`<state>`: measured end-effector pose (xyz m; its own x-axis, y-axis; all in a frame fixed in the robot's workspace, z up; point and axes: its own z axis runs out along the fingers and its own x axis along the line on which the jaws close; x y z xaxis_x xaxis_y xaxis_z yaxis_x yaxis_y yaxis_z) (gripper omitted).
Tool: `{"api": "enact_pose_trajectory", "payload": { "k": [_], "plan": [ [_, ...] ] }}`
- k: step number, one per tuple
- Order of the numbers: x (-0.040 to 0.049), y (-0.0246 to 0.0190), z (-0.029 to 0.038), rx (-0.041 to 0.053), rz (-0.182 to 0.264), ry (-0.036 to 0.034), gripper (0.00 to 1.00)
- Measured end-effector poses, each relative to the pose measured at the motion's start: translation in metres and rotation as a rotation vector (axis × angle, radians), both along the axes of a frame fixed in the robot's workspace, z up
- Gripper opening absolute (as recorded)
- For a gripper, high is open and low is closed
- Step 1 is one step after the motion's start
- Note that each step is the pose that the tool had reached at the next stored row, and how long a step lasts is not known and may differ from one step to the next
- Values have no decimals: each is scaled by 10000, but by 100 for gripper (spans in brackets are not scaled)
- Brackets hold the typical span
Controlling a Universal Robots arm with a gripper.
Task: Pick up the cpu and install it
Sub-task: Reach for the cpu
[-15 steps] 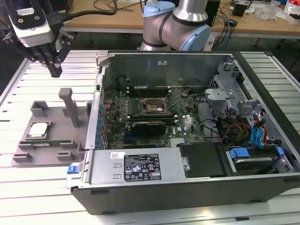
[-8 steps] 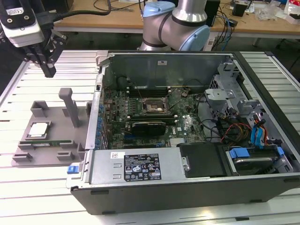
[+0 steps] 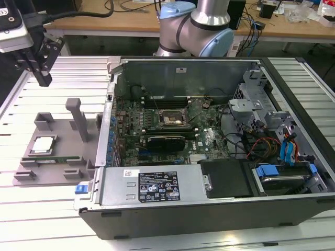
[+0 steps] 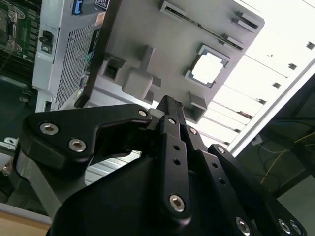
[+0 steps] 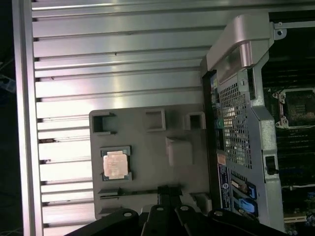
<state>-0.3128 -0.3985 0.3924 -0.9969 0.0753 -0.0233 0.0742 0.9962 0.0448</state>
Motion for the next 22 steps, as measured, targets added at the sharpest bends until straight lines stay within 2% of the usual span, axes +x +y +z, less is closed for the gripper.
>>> {"api": "enact_pose_trajectory", "payload": {
  "k": [6, 12, 16, 18, 22],
  "plan": [
    [-158, 3, -6, 1, 0, 0, 11],
    [-326, 66, -12, 0, -1, 0, 11],
    [-573, 100, -18, 1, -1, 0, 11],
    [-636, 101, -18, 0, 0, 1, 11],
    [-665, 101, -18, 1, 0, 0, 11]
  ]
}}
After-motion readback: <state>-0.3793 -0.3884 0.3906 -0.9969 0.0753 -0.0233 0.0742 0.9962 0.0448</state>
